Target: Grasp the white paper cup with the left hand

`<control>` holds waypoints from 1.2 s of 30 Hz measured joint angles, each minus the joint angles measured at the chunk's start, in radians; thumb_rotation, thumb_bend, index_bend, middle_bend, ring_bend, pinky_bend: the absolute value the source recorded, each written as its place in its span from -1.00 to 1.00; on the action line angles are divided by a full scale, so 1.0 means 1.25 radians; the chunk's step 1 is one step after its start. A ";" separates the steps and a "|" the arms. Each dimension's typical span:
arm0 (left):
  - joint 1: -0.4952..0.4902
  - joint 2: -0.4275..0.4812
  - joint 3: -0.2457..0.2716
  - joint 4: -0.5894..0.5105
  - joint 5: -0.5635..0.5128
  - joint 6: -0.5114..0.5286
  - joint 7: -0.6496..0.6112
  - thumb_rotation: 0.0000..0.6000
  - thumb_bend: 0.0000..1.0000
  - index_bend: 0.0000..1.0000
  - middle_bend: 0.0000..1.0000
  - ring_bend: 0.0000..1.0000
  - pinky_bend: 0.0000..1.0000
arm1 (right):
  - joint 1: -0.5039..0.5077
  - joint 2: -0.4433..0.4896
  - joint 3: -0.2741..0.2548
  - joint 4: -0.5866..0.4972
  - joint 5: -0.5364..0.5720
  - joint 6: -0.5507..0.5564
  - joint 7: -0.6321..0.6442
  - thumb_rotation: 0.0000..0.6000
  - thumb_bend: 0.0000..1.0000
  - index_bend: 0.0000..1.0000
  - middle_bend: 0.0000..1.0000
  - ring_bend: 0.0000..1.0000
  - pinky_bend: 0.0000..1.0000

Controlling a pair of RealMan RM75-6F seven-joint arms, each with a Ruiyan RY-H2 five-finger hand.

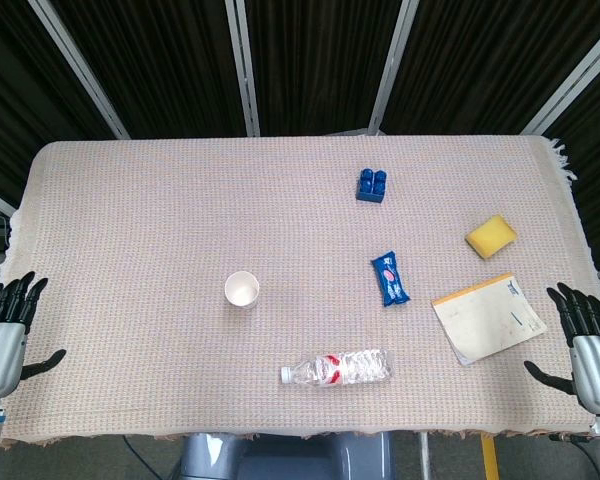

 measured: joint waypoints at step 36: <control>-0.236 -0.030 -0.086 -0.104 -0.120 -0.302 0.110 1.00 -1.00 -0.94 -1.00 -1.00 -1.00 | -0.004 0.011 0.004 -0.005 0.015 -0.001 0.026 1.00 -0.88 -1.00 -1.00 -1.00 -1.00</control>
